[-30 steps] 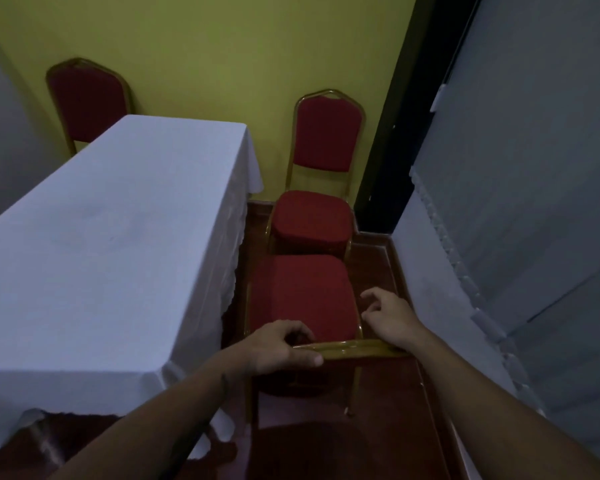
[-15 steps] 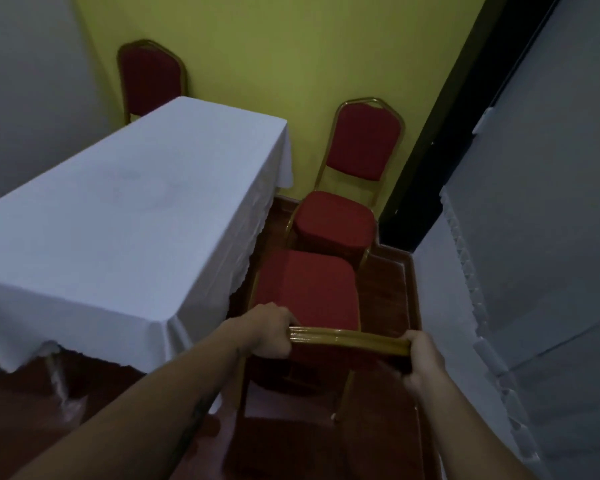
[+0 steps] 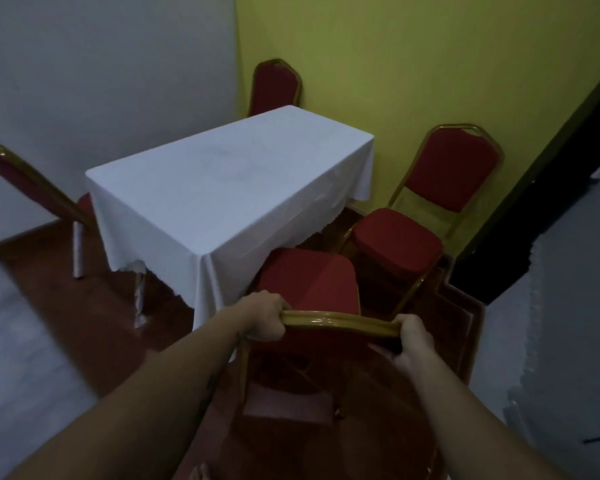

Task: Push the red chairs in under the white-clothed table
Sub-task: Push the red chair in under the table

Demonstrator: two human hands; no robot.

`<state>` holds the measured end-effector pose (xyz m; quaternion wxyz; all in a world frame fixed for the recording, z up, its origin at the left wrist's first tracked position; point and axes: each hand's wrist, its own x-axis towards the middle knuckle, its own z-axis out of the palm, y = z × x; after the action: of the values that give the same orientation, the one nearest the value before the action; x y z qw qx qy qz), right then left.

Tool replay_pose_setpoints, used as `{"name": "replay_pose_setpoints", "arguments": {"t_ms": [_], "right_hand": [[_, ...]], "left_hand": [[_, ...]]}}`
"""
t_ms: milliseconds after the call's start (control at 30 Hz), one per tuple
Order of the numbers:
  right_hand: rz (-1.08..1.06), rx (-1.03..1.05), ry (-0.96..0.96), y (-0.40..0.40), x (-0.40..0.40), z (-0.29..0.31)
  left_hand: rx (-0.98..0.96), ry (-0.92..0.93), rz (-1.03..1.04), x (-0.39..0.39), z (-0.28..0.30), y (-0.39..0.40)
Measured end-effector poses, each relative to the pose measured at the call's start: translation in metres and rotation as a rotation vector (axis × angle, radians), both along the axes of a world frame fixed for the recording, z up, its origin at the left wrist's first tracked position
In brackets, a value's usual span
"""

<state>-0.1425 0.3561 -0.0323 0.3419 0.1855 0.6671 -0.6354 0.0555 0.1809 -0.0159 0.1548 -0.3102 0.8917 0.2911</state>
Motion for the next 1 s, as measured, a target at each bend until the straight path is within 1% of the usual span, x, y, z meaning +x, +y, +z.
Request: {"name": "replay_pose_setpoints", "arguments": {"t_ms": [100, 200, 333, 433, 567, 700, 800, 1000], "right_hand": [[-0.066, -0.014, 0.033, -0.001, -0.002, 0.002], [-0.120, -0.095, -0.001, -0.008, 0.005, 0.003], [-0.008, -0.113, -0.013, -0.028, 0.026, 0.008], [0.006, -0.082, 0.003, -0.040, 0.027, 0.013], [0.029, -0.065, 0.029, -0.047, 0.014, 0.014], [0.067, -0.064, 0.030, -0.052, -0.003, 0.012], [0.107, -0.092, 0.047, -0.062, -0.013, 0.009], [0.203, -0.105, 0.072, -0.080, -0.040, 0.004]], "left_hand": [[0.013, 0.010, 0.079, -0.004, -0.002, 0.020], [0.010, 0.014, 0.158, -0.011, -0.002, 0.031], [-0.009, 0.013, 0.199, -0.019, 0.000, 0.037], [0.023, 0.003, 0.182, -0.020, 0.001, 0.032], [0.052, -0.044, 0.131, -0.014, 0.002, 0.015], [0.092, -0.086, 0.140, -0.014, 0.002, 0.014], [0.077, -0.105, 0.134, -0.019, 0.008, 0.012], [0.078, -0.097, 0.189, -0.034, 0.009, 0.011]]}}
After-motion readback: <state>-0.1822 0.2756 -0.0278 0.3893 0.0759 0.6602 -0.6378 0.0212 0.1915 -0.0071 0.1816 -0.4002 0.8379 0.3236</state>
